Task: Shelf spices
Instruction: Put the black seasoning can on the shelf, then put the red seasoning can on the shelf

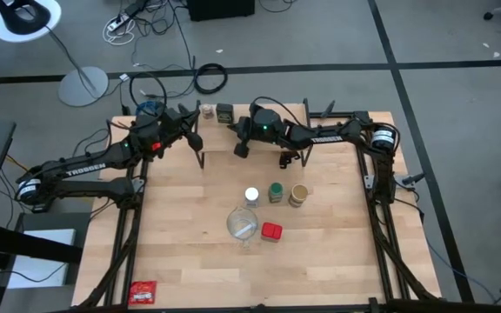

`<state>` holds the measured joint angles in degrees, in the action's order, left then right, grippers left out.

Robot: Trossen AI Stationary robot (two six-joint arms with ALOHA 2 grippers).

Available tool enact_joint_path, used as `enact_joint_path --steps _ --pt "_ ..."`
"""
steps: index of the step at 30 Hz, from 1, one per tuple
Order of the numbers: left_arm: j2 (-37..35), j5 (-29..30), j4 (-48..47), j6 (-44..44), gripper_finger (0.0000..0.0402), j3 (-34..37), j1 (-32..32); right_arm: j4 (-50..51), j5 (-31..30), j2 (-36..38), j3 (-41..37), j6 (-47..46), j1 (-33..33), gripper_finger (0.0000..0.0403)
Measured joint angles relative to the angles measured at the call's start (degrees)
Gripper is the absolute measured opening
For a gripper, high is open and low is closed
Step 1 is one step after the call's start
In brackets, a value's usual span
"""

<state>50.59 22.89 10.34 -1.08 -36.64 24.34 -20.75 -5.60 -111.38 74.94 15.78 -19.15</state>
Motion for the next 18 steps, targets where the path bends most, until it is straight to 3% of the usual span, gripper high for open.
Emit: enact_joint_path --steps 7,13,18 --pt "0.0 -2.6 -1.6 0.0 0.0001 0.0 0.0 5.6 -3.8 6.2 0.0 2.8 4.5 0.0" --pt "0.6 -13.1 -2.5 -0.3 0.0001 0.0 -0.2 14.4 -6.1 14.5 0.0 4.0 8.6 0.0" --pt "2.2 -18.8 -2.4 -2.0 0.0003 0.0 -1.8 16.8 -12.9 23.4 -4.5 5.0 11.8 0.0"
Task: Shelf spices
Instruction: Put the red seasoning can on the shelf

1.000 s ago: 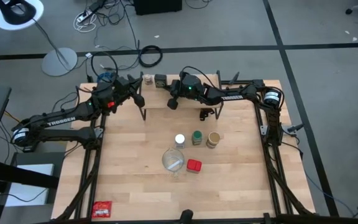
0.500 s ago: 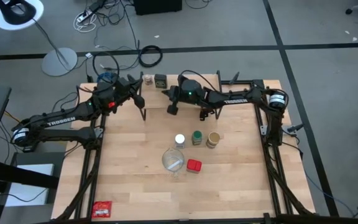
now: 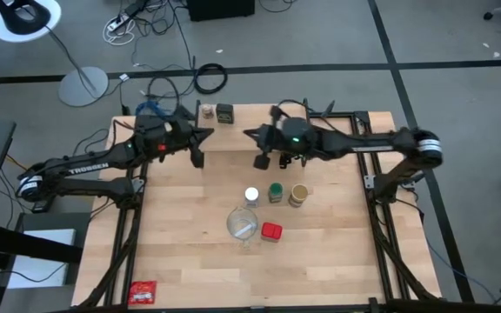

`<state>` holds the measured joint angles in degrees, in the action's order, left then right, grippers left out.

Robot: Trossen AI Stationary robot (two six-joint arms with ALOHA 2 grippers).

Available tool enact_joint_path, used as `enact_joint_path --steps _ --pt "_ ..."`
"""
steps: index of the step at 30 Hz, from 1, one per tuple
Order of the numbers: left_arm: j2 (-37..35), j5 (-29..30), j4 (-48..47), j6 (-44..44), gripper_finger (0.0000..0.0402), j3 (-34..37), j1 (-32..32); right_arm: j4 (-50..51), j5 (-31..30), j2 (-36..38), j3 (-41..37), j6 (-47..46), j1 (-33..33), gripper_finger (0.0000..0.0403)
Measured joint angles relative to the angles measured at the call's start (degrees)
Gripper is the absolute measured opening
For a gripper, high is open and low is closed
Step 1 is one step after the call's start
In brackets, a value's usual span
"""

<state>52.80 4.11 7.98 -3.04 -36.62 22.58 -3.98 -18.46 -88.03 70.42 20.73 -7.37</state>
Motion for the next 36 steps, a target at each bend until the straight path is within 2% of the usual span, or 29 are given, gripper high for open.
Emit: enact_joint_path --steps 6,13,15,20,23,29,33,36 --pt "2.8 -0.4 0.9 -2.8 0.0028 0.0 -3.4 -3.6 -7.0 13.7 -13.8 -3.5 2.2 0.0" --pt "5.2 -2.3 3.9 -4.4 0.0078 0.0 -8.0 -6.6 -6.8 25.8 -28.1 -9.8 4.8 0.0" --pt "5.7 -2.3 3.8 -4.5 0.0097 0.0 -9.3 -6.6 -4.8 27.6 -30.3 -11.3 5.5 0.0001" --pt "5.8 -0.3 4.2 -4.5 0.0151 -0.3 -12.2 -6.6 4.5 28.1 -32.2 -12.3 5.9 0.0011" --pt "5.8 0.9 3.2 -4.3 0.0184 -1.9 -14.6 -6.7 5.3 27.2 -32.2 -14.9 5.8 0.0022" --pt "7.5 6.4 -4.9 -4.3 0.0234 -7.1 -19.7 -5.2 6.9 27.3 -32.2 -19.4 5.5 0.0079" --pt "8.8 11.8 -10.0 -4.2 0.024 -10.1 -22.2 -5.6 12.9 26.3 -32.2 -23.2 5.6 0.014" --pt "9.6 12.3 -13.0 -3.6 0.024 -11.3 -23.2 -5.6 15.5 24.6 -32.2 -26.1 7.1 0.0192"
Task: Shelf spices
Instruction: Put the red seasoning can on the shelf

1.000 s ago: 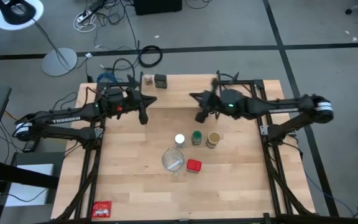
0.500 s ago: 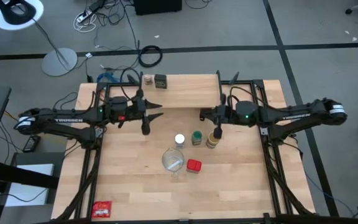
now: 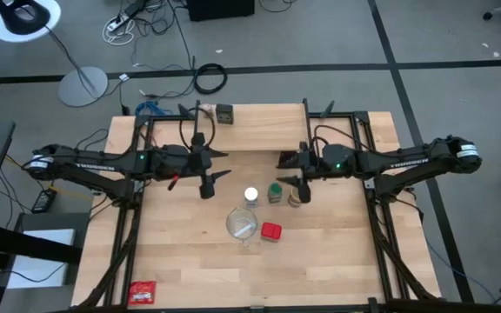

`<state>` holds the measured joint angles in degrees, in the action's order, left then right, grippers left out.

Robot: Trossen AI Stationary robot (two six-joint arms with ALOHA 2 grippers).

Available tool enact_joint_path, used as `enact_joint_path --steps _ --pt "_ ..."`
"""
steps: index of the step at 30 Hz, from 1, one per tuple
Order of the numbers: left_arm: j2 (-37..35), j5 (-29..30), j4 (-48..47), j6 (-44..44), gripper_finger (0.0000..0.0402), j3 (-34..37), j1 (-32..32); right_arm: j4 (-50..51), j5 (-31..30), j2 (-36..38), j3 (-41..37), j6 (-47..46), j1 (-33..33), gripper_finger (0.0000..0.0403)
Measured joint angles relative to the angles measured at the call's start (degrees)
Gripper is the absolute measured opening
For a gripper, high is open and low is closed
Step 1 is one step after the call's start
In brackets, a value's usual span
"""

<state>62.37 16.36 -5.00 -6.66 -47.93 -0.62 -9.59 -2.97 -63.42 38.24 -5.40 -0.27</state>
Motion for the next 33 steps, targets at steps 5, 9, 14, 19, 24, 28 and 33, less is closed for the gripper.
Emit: enact_joint_path --steps 5,9,14,19,24,28,33 --pt "1.2 1.5 -5.9 3.1 0.024 -0.8 -1.7 0.7 -0.6 -3.2 0.3 -0.7 3.8 0.0276" --pt "1.1 3.7 -9.0 4.4 0.024 -0.9 -2.6 1.6 -2.7 -8.1 4.0 -0.6 5.7 0.0309" --pt "0.7 6.7 -10.6 5.5 0.024 -0.8 -2.6 9.1 -2.8 -17.3 11.9 2.9 6.2 0.0311" --pt "0.6 7.6 -12.0 7.2 0.024 -0.9 -2.6 18.0 1.4 -25.2 19.6 4.0 5.7 0.0309" --pt "-0.6 9.5 -16.0 9.9 0.024 -0.8 -2.6 26.0 2.7 -27.3 24.9 6.0 6.6 0.0308" --pt "-3.4 15.1 -18.6 11.5 0.024 -0.9 -2.9 31.1 2.7 -25.6 27.5 5.7 7.4 0.0308" --pt "-8.1 19.2 -21.2 13.4 0.024 -0.8 -3.3 38.4 4.5 -23.8 31.0 1.0 9.5 0.0308"
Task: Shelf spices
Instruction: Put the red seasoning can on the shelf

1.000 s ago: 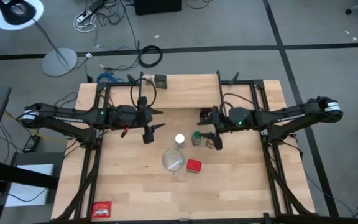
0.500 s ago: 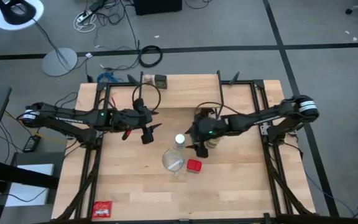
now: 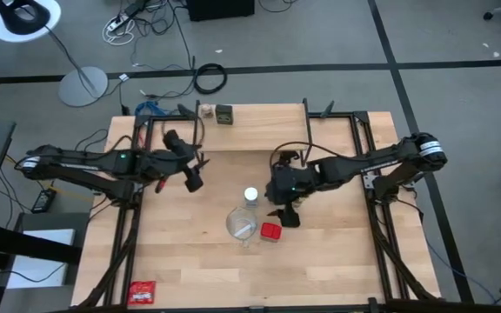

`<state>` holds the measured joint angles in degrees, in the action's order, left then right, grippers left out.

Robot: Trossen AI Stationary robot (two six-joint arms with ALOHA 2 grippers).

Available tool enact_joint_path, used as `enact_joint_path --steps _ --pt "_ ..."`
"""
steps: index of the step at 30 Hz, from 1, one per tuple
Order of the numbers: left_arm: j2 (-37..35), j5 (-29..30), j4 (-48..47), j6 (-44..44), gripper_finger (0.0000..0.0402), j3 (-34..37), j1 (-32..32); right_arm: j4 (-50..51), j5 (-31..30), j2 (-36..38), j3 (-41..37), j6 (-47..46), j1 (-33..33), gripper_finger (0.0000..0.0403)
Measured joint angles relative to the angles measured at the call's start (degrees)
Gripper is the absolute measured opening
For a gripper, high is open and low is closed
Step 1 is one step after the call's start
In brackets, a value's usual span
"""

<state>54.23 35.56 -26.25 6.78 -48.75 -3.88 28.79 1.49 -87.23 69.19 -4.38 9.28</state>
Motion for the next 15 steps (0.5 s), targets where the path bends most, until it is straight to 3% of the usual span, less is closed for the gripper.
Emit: enact_joint_path --steps 8,15 --pt "-7.4 0.7 -2.1 5.7 0.024 4.6 -2.1 3.2 -4.6 -2.3 0.2 -10.7 5.9 0.0308" --pt "-8.8 0.8 -2.0 8.7 0.024 7.8 -4.1 1.8 -8.3 -8.1 0.2 -18.9 10.9 0.031"
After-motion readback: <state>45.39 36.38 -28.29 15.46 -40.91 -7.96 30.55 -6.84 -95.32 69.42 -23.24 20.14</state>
